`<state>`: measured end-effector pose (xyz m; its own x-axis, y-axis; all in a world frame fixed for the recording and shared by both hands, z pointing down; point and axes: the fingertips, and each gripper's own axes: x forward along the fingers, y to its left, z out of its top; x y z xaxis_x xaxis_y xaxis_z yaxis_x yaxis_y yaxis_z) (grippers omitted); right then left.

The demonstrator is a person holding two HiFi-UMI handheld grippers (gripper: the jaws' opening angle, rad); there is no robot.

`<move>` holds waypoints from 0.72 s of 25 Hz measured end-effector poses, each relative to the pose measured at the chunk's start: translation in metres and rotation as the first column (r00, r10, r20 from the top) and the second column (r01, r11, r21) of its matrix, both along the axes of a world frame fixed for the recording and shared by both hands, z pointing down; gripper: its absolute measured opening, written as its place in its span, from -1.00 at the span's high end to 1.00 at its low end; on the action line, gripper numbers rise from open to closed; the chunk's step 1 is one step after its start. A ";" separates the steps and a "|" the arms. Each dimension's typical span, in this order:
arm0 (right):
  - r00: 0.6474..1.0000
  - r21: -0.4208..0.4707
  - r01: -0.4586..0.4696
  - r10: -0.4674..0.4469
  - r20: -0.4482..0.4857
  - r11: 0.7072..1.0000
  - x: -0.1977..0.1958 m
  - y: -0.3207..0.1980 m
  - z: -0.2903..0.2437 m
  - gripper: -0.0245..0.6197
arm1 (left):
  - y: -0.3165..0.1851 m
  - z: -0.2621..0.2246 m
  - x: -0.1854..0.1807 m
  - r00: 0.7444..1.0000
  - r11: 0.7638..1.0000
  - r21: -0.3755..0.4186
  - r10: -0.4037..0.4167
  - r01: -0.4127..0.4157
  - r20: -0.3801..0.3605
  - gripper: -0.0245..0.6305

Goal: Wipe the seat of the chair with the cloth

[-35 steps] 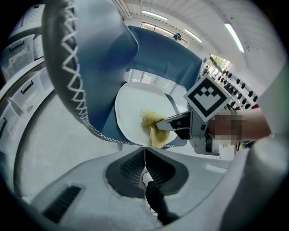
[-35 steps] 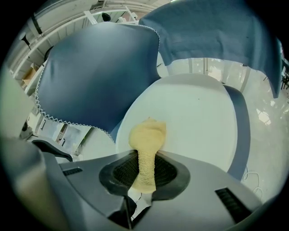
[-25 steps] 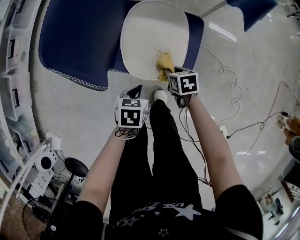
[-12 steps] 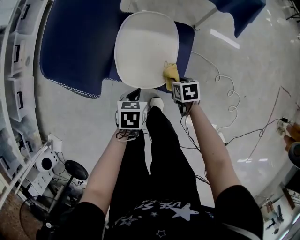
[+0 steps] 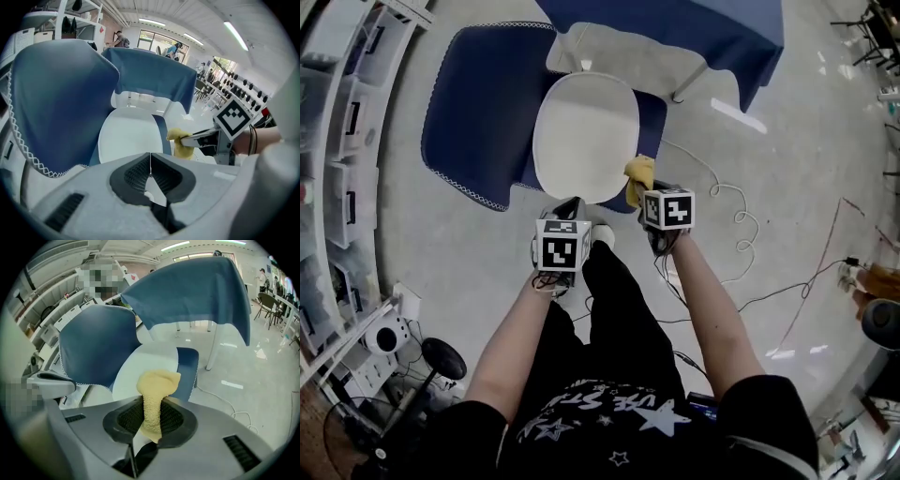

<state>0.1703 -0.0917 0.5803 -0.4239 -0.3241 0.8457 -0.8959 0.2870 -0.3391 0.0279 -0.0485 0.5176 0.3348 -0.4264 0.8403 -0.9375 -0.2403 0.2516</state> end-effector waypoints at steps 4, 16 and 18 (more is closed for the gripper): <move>1.000 0.045 -0.019 0.018 0.016 0.999 -0.009 -0.003 -0.039 0.70 | 0.002 -0.027 -0.011 1.000 0.999 0.038 0.011 -0.011 -0.004 0.86; 0.998 0.173 -0.059 0.064 -0.020 0.983 -0.044 0.073 -0.145 0.71 | 0.079 -0.108 -0.052 0.995 0.988 0.141 0.078 -0.068 -0.065 0.86; 0.997 0.189 -0.048 0.058 -0.045 0.981 -0.052 0.093 -0.157 0.71 | 0.096 -0.120 -0.061 0.993 0.984 0.162 0.088 -0.075 -0.076 0.86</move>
